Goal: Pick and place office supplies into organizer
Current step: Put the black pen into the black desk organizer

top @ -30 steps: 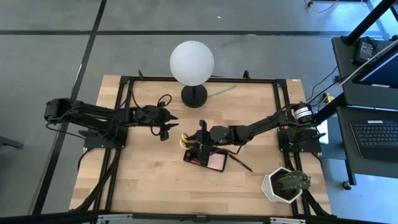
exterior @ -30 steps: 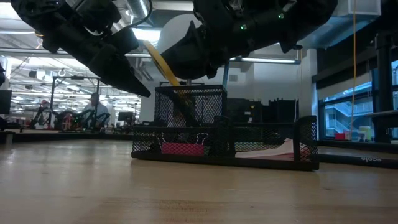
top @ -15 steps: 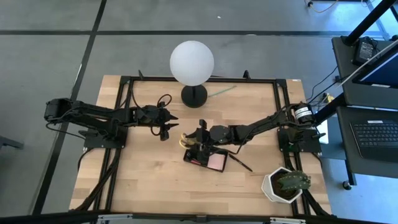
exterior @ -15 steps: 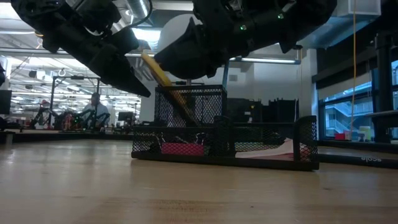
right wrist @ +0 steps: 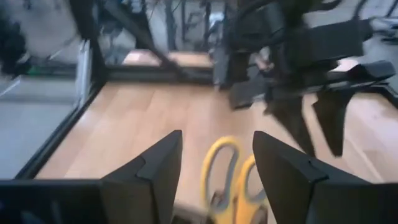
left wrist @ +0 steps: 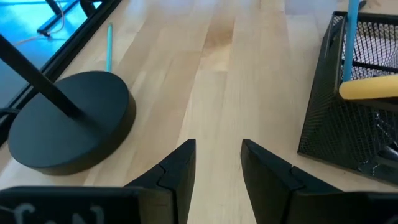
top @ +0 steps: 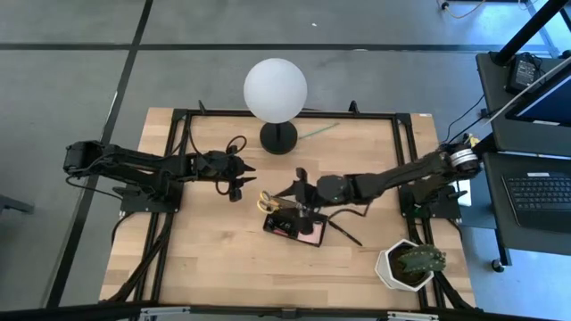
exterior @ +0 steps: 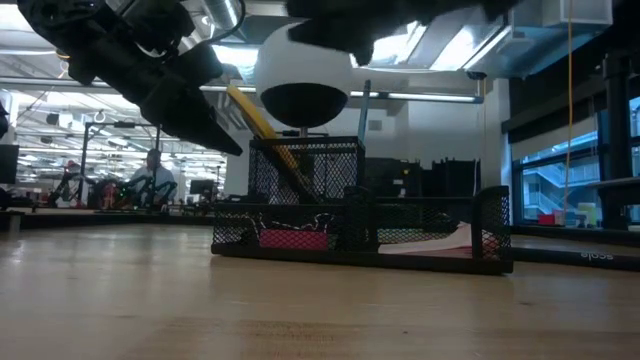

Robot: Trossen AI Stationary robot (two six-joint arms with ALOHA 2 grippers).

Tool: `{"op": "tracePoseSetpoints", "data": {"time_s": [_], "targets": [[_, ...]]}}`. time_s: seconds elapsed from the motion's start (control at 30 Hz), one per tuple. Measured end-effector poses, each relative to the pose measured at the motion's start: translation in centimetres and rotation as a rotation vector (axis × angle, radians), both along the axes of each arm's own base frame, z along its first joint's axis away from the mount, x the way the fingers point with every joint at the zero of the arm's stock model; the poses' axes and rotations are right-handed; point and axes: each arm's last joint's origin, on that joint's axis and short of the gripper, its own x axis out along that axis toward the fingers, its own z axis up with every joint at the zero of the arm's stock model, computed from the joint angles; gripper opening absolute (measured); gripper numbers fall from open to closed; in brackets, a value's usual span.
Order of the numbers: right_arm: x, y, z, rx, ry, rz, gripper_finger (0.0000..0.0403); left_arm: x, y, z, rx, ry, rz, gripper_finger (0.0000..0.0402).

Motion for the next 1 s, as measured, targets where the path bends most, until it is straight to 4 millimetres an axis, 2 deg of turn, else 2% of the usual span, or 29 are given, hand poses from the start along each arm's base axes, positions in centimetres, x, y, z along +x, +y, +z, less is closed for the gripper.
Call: {"op": "tracePoseSetpoints", "data": {"time_s": [0.1, 0.27, 0.43, 0.6, 0.7, 0.87, 1.0], "targets": [[-1.6, 0.8, 1.0, 0.003, 0.074, 0.0, 0.0198, 0.0, 0.0, 0.0, 0.029, 0.008, -0.018, 0.0123], [-4.2, 1.6, 2.5, 0.12, 0.3, -0.185, 0.0198, 0.0, 0.0, 0.0, 0.072, 0.018, -0.044, 0.0123], [-6.4, 2.1, 2.6, 0.215, 0.561, -0.356, 0.0198, 0.0, 0.0, 0.0, 0.074, 0.02, -0.046, 0.0123], [-8.8, 2.4, 0.9, 0.278, 0.778, -0.498, 0.0198, 0.0, 0.0, 0.0, 0.079, 0.022, -0.049, 0.0123], [-9.6, 2.8, -0.5, 0.333, 0.858, -0.52, 0.0198, 0.0, 0.0, 0.0, 0.079, 0.022, -0.049, 0.0123], [-10.3, 3.0, -3.1, 0.379, 0.886, -0.532, 0.0198, 0.0, 0.0, 0.0, 0.08, 0.021, -0.049, 0.0123], [-10.2, 3.1, -5.4, 0.402, 0.845, -0.509, 0.0198, 0.0, 0.0, 0.0, 0.08, 0.022, -0.05, 0.0123]]}}
